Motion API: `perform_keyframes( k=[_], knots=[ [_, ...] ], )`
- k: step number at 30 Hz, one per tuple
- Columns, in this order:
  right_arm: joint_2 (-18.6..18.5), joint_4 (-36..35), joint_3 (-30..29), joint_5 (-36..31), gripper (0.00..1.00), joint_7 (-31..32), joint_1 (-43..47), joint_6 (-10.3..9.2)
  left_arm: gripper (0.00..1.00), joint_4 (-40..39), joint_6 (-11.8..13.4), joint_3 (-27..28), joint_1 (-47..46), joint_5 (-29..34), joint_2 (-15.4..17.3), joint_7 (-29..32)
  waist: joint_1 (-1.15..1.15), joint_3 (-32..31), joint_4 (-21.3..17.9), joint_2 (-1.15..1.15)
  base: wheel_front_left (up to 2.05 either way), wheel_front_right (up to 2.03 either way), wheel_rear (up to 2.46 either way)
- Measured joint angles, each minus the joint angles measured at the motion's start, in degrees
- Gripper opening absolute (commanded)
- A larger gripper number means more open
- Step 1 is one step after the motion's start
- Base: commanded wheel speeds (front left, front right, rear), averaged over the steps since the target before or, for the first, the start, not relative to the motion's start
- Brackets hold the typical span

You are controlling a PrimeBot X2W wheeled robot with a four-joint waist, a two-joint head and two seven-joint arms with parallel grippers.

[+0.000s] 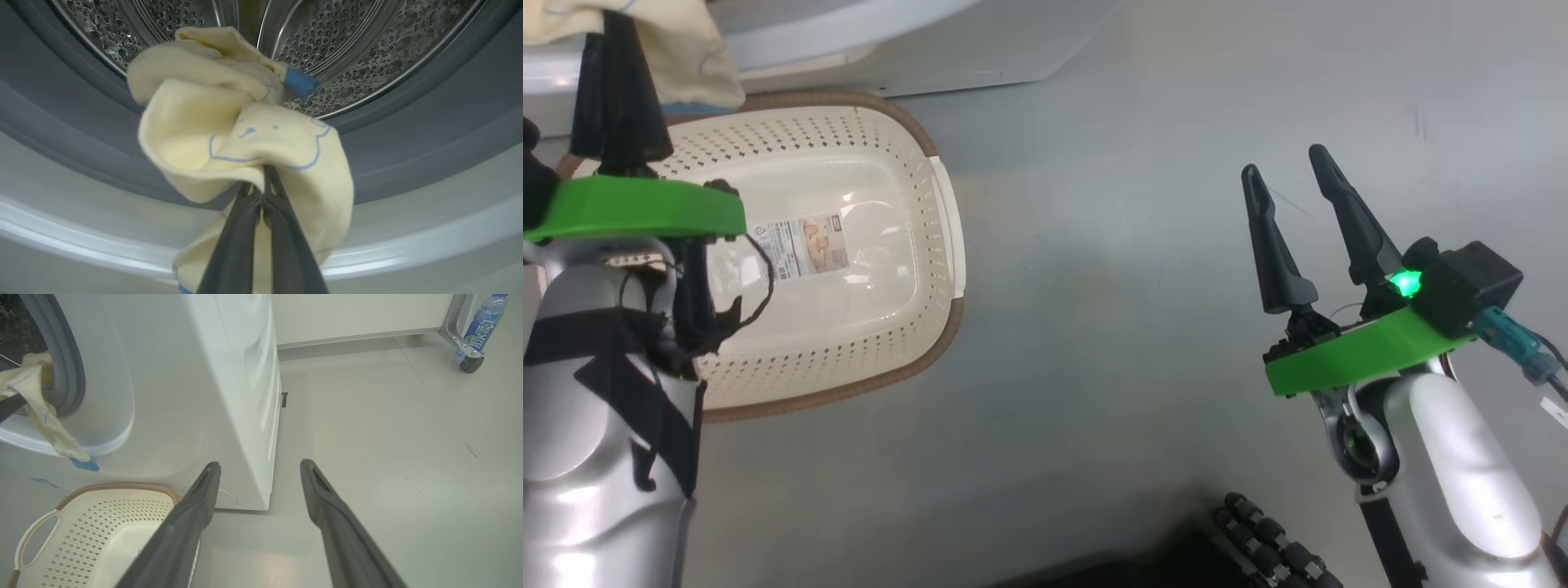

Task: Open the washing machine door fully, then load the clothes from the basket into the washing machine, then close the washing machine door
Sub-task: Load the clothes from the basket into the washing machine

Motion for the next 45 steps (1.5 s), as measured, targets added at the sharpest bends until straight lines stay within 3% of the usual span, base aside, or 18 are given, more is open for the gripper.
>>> perform_keyframes(
  k=[13,24,36,45],
  knots=[
    [0.01,1.13,2.14,0.81,1.0,0.0,1.58,0.0,0.0,-2.1,1.81,-0.44,-6.39,2.05,4.83,9.57,0.0,-3.71,-2.43,0.0,0.0,0.0,0.0],
    [0.02,1.57,3.46,1.69,1.0,0.0,3.91,0.0,0.0,11.87,1.83,-1.34,-17.14,3.63,6.99,10.65,0.0,-5.57,-5.21,0.0,0.0,0.0,0.0],
    [0.04,1.7,3.71,1.59,1.0,0.0,5.86,0.0,0.0,27.26,1.78,-3.08,-27.73,5.01,7.31,8.14,0.0,-5.94,-6.72,0.0,0.0,0.0,0.0],
    [0.08,1.64,4.49,1.14,1.0,0.01,7.24,0.0,0.0,36.38,1.2,-3.33,-37.06,5.89,9.75,5.77,0.0,-4.42,-8.01,0.0,0.0,0.0,0.0]
  ],
)
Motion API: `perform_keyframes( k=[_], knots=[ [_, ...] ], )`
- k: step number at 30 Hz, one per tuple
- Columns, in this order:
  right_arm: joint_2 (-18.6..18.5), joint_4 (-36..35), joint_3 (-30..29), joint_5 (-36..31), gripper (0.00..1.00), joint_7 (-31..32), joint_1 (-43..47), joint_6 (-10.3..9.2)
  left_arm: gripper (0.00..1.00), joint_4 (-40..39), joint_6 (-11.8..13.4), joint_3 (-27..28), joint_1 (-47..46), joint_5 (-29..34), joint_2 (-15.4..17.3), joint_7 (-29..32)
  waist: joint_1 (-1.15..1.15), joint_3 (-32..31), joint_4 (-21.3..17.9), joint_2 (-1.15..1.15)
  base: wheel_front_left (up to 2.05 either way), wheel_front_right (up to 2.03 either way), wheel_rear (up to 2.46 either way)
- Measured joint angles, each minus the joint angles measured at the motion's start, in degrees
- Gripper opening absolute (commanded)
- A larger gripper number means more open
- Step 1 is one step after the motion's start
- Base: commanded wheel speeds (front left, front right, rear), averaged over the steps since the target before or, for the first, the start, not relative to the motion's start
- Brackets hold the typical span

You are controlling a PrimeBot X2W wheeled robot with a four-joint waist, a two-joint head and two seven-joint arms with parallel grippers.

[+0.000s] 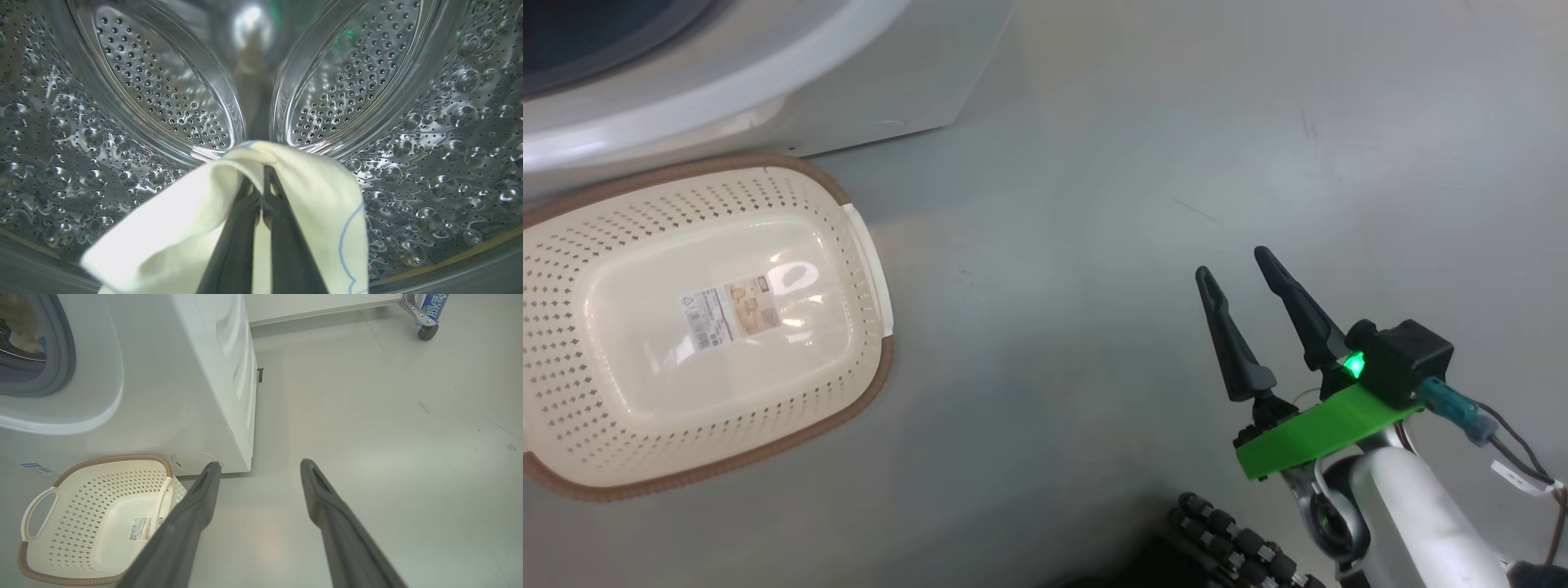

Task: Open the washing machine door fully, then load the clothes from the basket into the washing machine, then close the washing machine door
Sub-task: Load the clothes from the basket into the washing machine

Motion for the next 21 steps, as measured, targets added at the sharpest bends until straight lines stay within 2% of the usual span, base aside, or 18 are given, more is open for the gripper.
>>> perform_keyframes(
  k=[12,21],
  knots=[
    [0.0,-0.6,0.75,0.03,1.0,-0.01,0.12,0.0,0.0,7.47,-0.93,0.21,-8.71,-1.18,0.36,-4.36,0.0,2.82,-1.38,0.0,0.0,0.0,0.0],
    [0.1,-1.05,1.58,0.24,1.0,0.0,-0.15,0.0,0.0,5.31,-0.33,0.62,-12.99,-1.07,1.49,-8.31,0.0,4.69,-2.98,0.0,0.0,0.0,0.0]
  ],
)
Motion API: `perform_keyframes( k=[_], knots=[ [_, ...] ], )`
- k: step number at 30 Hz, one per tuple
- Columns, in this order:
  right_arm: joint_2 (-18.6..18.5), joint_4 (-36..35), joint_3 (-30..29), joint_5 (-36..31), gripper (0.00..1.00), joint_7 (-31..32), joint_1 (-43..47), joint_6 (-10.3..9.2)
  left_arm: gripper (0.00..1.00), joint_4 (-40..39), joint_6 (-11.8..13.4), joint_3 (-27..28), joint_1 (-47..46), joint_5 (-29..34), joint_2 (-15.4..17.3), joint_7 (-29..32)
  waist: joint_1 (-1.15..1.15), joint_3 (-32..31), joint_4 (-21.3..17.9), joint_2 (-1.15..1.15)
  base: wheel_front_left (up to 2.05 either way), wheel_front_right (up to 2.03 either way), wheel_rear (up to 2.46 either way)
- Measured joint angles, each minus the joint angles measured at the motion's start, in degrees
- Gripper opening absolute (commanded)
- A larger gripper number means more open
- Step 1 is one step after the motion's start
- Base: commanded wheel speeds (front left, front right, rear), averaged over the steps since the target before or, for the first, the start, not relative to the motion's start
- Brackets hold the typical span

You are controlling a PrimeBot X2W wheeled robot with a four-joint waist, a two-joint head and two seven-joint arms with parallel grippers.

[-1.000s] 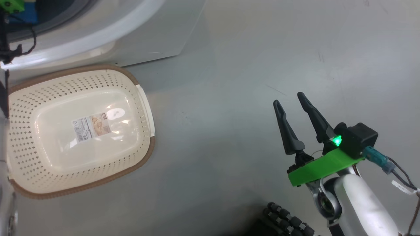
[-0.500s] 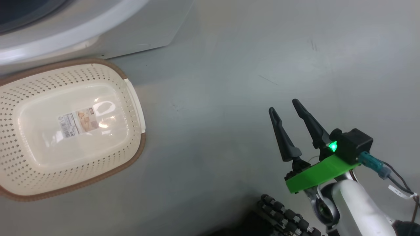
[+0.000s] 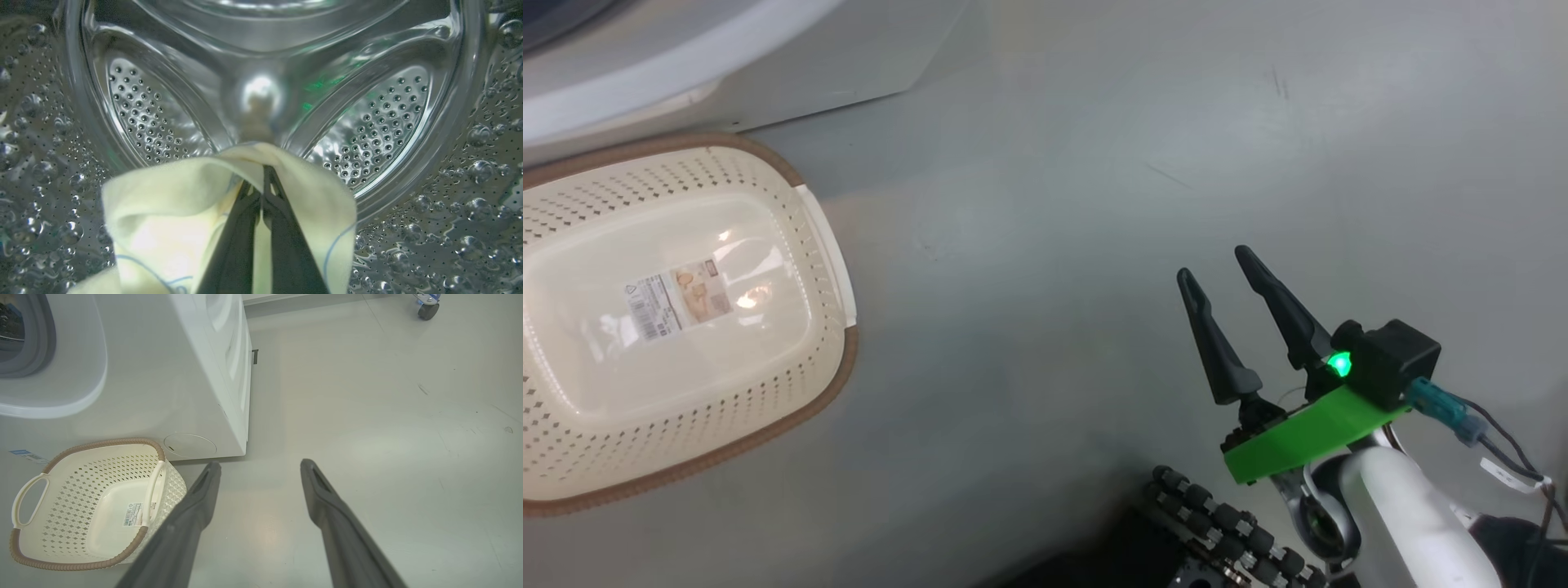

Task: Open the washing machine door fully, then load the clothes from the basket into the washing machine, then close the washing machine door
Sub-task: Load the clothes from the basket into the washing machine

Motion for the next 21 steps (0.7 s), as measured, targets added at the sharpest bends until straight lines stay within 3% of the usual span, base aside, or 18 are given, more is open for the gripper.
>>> perform_keyframes(
  k=[3,9,13,14,15,16,17,18,21],
  knots=[
    [0.1,0.01,0.31,0.23,1.0,-0.01,-0.18,0.0,0.0,-0.36,0.43,-0.23,0.02,0.75,0.78,-0.24,0.0,0.47,-0.78,0.0,0.0,0.0,0.0],
    [0.16,0.13,0.45,0.33,1.0,-0.01,-0.08,0.0,0.0,6.09,0.52,-2.1,0.3,2.29,1.31,1.57,0.0,-0.14,-1.63,0.0,0.0,0.0,0.0],
    [0.19,0.3,0.62,0.87,1.0,-0.01,-0.07,0.0,0.23,9.07,0.97,-3.13,-0.3,2.83,1.24,3.97,0.0,-0.64,-1.66,0.0,0.0,0.0,0.0],
    [0.19,0.36,0.75,0.92,1.0,-0.01,-0.07,0.0,0.33,10.0,0.99,-3.56,-0.68,2.92,1.23,5.03,0.0,-0.81,-1.63,0.0,0.0,0.0,0.0],
    [0.19,0.38,0.93,1.0,1.0,-0.01,-0.07,0.0,0.45,10.69,0.99,-4.03,-0.98,3.27,1.24,5.67,0.0,-0.94,-1.63,0.0,0.0,0.0,0.0],
    [0.2,0.42,1.08,1.29,1.0,-0.01,-0.05,0.0,0.64,11.06,1.01,-4.25,-1.23,3.34,1.24,5.99,0.0,-1.08,-1.65,0.0,0.0,0.0,0.0],
    [0.21,0.46,1.15,1.31,1.0,0.0,-0.04,0.0,0.95,11.66,1.2,-4.43,-1.51,3.35,1.22,6.53,0.0,-1.25,-1.66,0.0,0.0,0.0,0.0],
    [0.21,0.46,1.18,1.31,1.0,0.0,-0.04,0.0,1.0,12.26,1.19,-4.61,-1.7,3.57,1.21,7.08,0.0,-1.38,-1.68,0.0,0.0,0.0,0.0],
    [0.21,0.62,1.21,1.31,1.0,-0.01,-0.01,0.0,1.0,13.84,1.56,-4.98,-2.0,3.68,1.03,8.58,0.0,-1.77,-1.67,0.0,0.0,0.0,0.0]
  ],
)
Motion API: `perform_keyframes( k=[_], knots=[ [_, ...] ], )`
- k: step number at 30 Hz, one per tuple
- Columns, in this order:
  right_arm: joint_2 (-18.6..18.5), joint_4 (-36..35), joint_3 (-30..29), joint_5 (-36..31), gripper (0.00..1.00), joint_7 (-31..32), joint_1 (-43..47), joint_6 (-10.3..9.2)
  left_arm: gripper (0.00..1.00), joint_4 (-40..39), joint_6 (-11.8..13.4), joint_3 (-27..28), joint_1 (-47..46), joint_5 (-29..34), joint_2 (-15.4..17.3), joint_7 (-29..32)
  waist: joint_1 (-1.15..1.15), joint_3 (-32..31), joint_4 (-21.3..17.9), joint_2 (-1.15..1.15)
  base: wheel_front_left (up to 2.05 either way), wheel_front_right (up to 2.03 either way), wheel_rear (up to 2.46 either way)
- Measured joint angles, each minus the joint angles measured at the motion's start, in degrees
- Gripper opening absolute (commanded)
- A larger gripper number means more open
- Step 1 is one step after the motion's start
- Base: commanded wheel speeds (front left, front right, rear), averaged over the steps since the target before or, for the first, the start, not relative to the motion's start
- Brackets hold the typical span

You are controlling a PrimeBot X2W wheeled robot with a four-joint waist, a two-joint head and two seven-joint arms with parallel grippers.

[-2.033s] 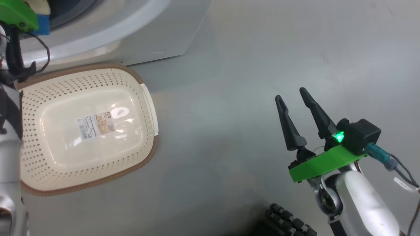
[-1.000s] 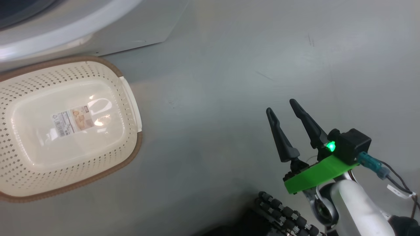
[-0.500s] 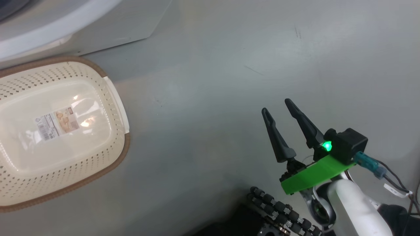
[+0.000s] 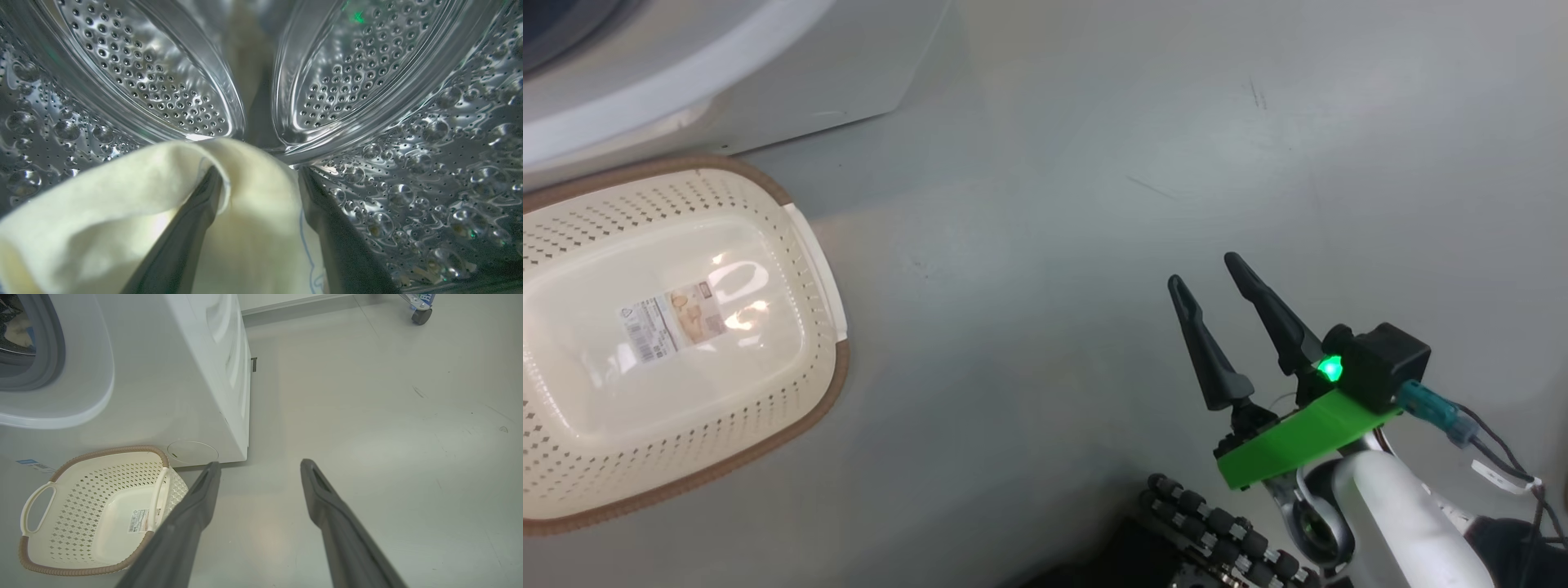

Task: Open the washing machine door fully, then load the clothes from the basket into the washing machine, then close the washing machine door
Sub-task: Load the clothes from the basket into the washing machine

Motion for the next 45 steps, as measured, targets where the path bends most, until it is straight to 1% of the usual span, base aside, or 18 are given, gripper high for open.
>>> perform_keyframes(
  k=[8,18,29,45],
  knots=[
    [0.01,0.25,-0.05,-0.01,1.0,0.0,0.04,0.0,1.0,2.25,0.89,-0.96,0.07,-0.04,-1.08,5.86,0.0,-1.25,0.67,0.0,0.0,0.0,0.0],
    [0.01,0.41,-0.37,-0.01,1.0,0.0,0.1,0.0,1.0,2.7,1.46,-1.01,0.97,-1.71,-2.34,8.84,0.0,-2.87,1.81,0.0,0.0,0.0,0.0],
    [0.01,0.53,-0.93,-0.6,1.0,0.01,0.04,0.0,1.0,3.16,1.69,-0.86,4.59,-3.59,-4.04,7.27,0.0,-4.98,3.63,0.0,0.0,0.0,0.0],
    [-0.15,0.88,-1.72,-1.1,1.0,0.0,0.04,0.0,1.0,3.31,1.24,-0.3,10.0,-7.14,-6.99,2.69,0.0,-8.73,7.03,0.0,0.0,0.0,0.0]
  ],
)
